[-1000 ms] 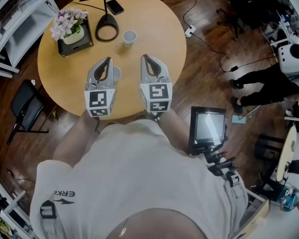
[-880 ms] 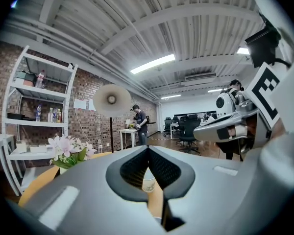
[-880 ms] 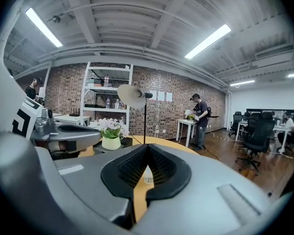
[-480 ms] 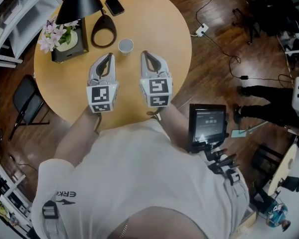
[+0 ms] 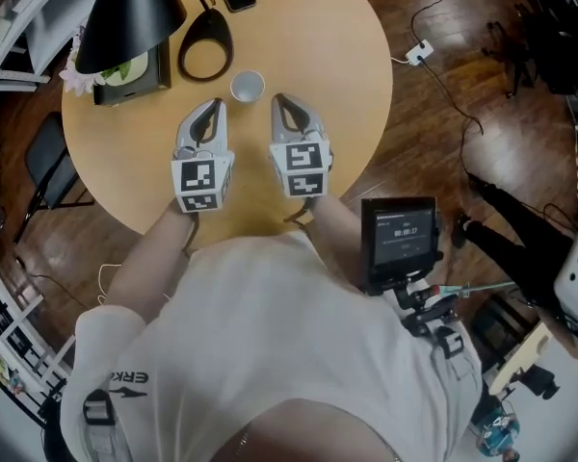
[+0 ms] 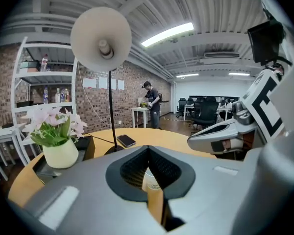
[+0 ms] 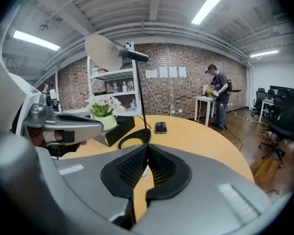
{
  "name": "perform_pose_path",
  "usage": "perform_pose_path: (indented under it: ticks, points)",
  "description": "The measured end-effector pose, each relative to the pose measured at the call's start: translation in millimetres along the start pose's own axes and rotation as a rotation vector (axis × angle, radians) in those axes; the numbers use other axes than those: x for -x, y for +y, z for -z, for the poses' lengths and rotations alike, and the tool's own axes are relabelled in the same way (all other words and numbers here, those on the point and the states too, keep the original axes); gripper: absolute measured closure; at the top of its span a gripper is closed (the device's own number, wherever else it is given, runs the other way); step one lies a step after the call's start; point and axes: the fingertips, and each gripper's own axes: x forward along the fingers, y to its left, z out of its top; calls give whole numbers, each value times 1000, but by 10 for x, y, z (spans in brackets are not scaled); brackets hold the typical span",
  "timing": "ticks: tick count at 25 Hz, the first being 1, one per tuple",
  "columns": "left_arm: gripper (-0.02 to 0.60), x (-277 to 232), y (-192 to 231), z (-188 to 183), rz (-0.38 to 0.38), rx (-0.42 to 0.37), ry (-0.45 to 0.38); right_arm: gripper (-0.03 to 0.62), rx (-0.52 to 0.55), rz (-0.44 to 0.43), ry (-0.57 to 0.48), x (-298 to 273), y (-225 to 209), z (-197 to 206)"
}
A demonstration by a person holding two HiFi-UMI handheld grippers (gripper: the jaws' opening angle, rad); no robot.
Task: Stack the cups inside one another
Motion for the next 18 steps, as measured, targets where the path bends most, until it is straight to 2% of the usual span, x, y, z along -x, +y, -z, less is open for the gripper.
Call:
perform_pose_path:
  ticks: [5, 9, 15, 18]
  points:
    - [580, -70, 33, 204, -19, 28, 72, 572, -3, -51, 72, -169, 70, 243]
    - [580, -254, 51, 308, -26, 41, 102, 538, 4, -101, 127, -380, 60, 425]
    - [580, -489, 33, 482, -29, 67, 136, 322, 72, -223, 242, -723, 139, 795]
    - [580, -512, 29, 513, -33, 74, 141, 258, 104, -252, 272, -842, 184, 893]
